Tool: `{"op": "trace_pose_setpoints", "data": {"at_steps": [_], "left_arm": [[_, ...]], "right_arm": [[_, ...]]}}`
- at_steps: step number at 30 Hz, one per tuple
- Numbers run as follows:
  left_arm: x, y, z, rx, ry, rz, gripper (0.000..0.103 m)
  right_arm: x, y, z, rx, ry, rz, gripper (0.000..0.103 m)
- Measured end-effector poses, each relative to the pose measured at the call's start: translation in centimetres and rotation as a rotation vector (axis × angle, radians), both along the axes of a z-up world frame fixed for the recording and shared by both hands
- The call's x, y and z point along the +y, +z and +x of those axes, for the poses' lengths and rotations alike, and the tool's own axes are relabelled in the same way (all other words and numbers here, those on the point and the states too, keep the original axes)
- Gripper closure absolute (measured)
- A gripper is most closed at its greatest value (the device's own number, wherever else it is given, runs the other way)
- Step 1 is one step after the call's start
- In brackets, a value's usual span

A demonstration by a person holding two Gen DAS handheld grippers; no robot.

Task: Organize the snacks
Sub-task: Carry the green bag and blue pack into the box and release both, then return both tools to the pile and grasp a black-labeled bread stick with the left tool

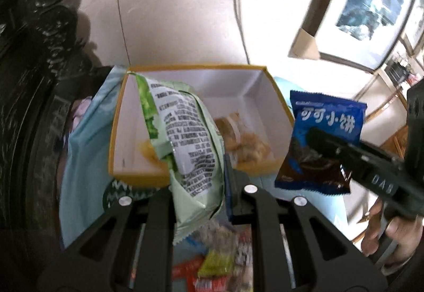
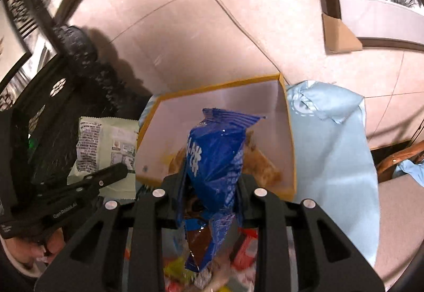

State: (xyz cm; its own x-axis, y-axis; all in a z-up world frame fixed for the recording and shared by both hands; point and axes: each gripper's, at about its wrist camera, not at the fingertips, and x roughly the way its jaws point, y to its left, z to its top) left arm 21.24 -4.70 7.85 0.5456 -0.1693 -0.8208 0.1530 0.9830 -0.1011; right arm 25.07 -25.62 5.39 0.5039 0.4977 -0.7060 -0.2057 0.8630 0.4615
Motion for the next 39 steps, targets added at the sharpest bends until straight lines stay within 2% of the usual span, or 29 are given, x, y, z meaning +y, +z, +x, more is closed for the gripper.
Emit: {"op": "trace_pose_setpoints", "data": {"at_steps": [6, 7, 9, 10, 12, 13, 15, 17, 19, 24, 31, 39], "left_arm": [[0.2, -2.5, 5.5, 0.05, 0.019, 0.006, 0.088], [0.3, -3.1, 6.3, 0.061, 0.03, 0.007, 0.084], [0.8, -4.0, 7.2, 0.068, 0.088, 0.023, 0.023], [1.3, -4.1, 7.2, 0.038, 0.163, 0.055, 0.002], [1.9, -3.9, 6.8, 0.004, 0.194, 0.065, 0.002], [2.2, -4.1, 6.6, 0.017, 0.189, 0.059, 0.002], [3.0, -4.8, 5.9, 0.06, 0.195, 0.064, 0.002], [3.5, -4.9, 4.6, 0.066, 0.19, 0.065, 0.002], [3.8, -4.9, 3.0, 0.064, 0.185, 0.068, 0.002], [5.5, -5.1, -2.2, 0.091, 0.205, 0.046, 0.002], [7.3, -8.1, -9.5, 0.161, 0.22, 0.068, 0.002], [5.5, -10.6, -13.4, 0.217, 0.167, 0.086, 0.002]], "right_arm": [[1.1, -2.4, 4.2, 0.031, -0.013, -0.008, 0.073], [1.4, -2.9, 5.0, 0.041, -0.011, -0.017, 0.071], [1.7, -3.9, 6.2, 0.074, -0.023, -0.041, 0.067], [1.9, -4.0, 6.1, 0.076, -0.041, -0.061, 0.059], [1.4, -3.9, 5.6, 0.048, -0.068, -0.09, 0.047], [1.1, -3.8, 5.1, 0.037, -0.074, -0.102, 0.045], [0.4, -3.7, 4.2, 0.037, -0.076, -0.104, 0.044], [-0.4, -3.6, 2.9, 0.044, -0.063, -0.091, 0.043], [-1.0, -3.5, 1.6, 0.036, -0.061, -0.097, 0.038], [-2.0, -3.8, -3.2, 0.051, -0.029, -0.125, 0.038], [-3.0, -7.7, -10.2, 0.171, -0.013, -0.148, 0.038], [-3.5, -10.4, -15.6, 0.241, 0.01, -0.216, 0.038]]}}
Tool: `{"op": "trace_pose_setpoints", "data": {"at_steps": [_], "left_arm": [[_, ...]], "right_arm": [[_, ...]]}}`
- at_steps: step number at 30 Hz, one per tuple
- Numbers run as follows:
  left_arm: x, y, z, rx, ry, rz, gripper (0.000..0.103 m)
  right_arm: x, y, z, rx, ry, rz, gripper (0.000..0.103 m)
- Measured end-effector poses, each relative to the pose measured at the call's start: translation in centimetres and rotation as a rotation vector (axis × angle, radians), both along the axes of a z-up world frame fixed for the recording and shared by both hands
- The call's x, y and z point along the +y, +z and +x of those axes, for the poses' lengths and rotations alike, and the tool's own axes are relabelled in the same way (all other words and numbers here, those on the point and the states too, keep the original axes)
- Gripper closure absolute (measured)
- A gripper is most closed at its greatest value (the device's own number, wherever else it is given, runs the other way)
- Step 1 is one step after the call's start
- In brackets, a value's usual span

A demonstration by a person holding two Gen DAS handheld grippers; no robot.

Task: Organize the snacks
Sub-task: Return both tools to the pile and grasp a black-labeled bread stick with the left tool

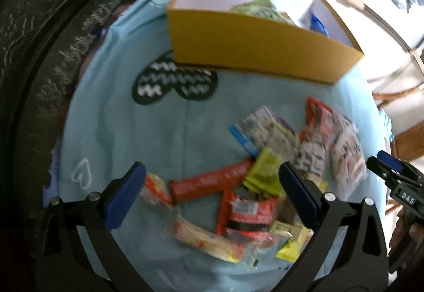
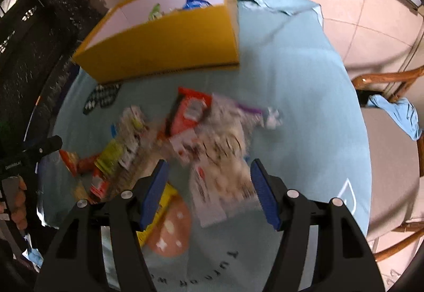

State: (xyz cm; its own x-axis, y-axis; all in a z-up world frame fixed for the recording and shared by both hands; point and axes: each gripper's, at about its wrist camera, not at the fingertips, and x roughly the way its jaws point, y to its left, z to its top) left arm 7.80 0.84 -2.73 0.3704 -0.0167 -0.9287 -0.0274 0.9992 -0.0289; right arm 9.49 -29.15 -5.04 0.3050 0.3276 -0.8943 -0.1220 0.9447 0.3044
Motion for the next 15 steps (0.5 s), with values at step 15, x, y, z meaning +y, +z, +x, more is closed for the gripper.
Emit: {"op": "trace_pose_setpoints", "data": {"at_steps": [15], "left_arm": [[-9.9, -4.3, -0.6, 0.119, -0.177, 0.005, 0.034]], "right_arm": [[-2.4, -0.3, -2.4, 0.052, -0.02, 0.044, 0.038]]}}
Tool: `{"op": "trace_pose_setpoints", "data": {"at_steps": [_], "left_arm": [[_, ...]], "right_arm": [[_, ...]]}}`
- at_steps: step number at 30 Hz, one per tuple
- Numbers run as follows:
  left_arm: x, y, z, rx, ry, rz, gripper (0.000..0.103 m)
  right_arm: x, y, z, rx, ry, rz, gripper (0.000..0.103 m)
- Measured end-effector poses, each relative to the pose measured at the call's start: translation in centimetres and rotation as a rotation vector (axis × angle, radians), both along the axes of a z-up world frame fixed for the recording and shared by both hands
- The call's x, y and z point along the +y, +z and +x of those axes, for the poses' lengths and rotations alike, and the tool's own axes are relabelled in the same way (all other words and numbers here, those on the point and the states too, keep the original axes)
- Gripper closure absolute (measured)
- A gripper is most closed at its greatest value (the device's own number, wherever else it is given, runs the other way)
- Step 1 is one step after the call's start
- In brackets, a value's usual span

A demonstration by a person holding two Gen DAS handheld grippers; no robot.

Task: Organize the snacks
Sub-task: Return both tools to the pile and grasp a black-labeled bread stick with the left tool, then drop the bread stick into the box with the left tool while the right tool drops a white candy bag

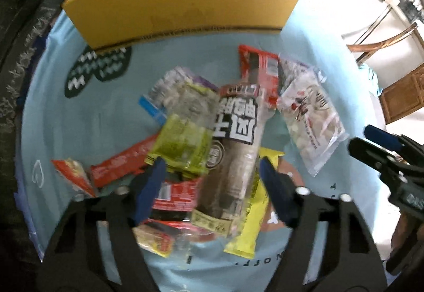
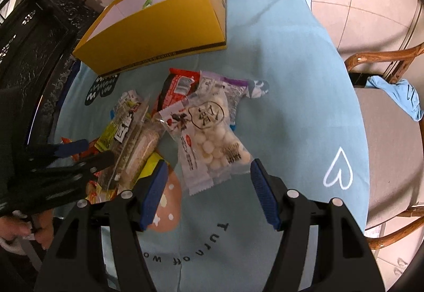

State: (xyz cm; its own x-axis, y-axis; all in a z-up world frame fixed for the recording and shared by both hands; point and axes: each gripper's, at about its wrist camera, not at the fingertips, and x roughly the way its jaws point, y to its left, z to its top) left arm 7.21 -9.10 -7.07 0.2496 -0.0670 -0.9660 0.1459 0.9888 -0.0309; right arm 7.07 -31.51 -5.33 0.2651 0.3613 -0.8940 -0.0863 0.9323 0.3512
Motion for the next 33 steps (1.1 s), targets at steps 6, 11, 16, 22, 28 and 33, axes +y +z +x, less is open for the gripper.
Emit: {"op": "trace_pose_setpoints", "data": {"at_steps": [6, 11, 16, 22, 28, 33], "left_arm": [[-0.9, -2.8, 1.0, 0.043, 0.015, -0.001, 0.046], [-0.7, -2.2, 1.1, 0.031, 0.005, -0.049, 0.076], [1.0, -0.1, 0.2, 0.0, 0.027, -0.088, 0.076], [2.6, 1.0, -0.5, -0.011, 0.072, -0.095, 0.076], [3.5, 0.6, -0.9, 0.002, 0.101, -0.101, 0.075], [4.4, 1.2, -0.9, -0.013, 0.108, -0.12, 0.075]], "right_arm": [[-0.9, -0.1, -0.1, 0.002, 0.004, -0.002, 0.038], [-0.3, -0.9, 0.4, 0.02, 0.051, -0.019, 0.038], [1.5, -1.7, 1.9, 0.018, 0.095, -0.053, 0.038], [4.9, -4.5, 3.8, 0.003, 0.18, -0.178, 0.038], [6.3, -5.9, 4.7, 0.027, 0.221, -0.171, 0.061], [4.7, -2.7, 3.9, 0.006, 0.18, -0.072, 0.073]]}}
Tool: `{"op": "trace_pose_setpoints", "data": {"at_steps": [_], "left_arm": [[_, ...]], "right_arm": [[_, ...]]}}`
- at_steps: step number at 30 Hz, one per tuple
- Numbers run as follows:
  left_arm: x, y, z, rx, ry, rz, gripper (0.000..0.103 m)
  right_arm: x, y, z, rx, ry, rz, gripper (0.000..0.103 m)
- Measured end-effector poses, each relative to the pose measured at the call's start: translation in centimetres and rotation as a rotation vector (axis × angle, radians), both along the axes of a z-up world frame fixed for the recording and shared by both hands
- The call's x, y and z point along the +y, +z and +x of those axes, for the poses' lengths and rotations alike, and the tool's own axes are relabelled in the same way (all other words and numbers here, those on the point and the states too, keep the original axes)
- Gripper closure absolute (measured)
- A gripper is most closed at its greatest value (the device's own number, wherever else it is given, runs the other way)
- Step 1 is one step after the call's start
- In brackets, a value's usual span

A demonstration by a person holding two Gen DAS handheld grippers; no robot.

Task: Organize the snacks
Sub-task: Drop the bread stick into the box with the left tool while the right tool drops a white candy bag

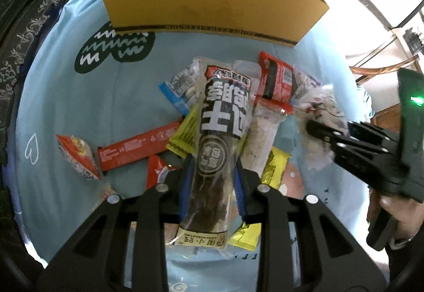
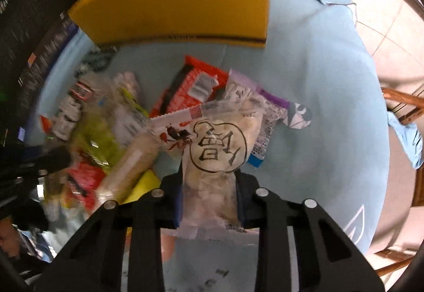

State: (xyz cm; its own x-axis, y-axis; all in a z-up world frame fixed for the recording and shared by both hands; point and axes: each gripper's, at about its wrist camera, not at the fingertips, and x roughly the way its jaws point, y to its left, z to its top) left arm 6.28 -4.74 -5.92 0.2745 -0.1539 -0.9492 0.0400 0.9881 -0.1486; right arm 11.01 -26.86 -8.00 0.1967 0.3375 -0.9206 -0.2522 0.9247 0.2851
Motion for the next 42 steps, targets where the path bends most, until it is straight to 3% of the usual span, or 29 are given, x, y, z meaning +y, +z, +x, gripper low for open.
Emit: {"op": "trace_pose_setpoints", "data": {"at_steps": [5, 11, 22, 28, 36, 37, 39, 41, 42], "left_arm": [[0.5, 1.8, -0.1, -0.045, -0.001, -0.021, 0.074], [0.4, 4.8, 0.5, -0.108, -0.016, -0.026, 0.074], [1.8, 10.8, 6.6, -0.224, -0.011, -0.015, 0.074], [2.2, 13.9, 11.7, -0.283, -0.003, -0.032, 0.073], [2.4, 12.7, 18.6, -0.269, -0.003, -0.02, 0.071], [2.3, 12.1, 19.8, -0.262, -0.002, -0.017, 0.068], [2.5, 11.1, 21.5, -0.253, 0.008, -0.009, 0.051], [2.9, 9.7, 23.6, -0.246, 0.048, 0.019, 0.01], [3.1, 9.0, 24.5, -0.232, 0.084, 0.056, 0.009]], "right_arm": [[-1.1, 3.9, -1.1, -0.04, -0.015, 0.108, 0.073], [-1.3, 7.2, -1.5, -0.103, -0.021, 0.146, 0.073], [1.1, 14.5, 4.4, -0.272, -0.018, 0.194, 0.073], [2.2, 15.3, 9.4, -0.295, -0.047, 0.22, 0.073], [3.2, 12.8, 15.9, -0.263, -0.062, 0.248, 0.072], [3.4, 12.2, 16.7, -0.255, -0.066, 0.248, 0.072], [3.7, 10.9, 18.0, -0.231, -0.065, 0.247, 0.07], [4.3, 9.3, 19.4, -0.193, -0.071, 0.243, 0.056], [4.4, 8.2, 20.2, -0.171, -0.093, 0.228, 0.043]]}}
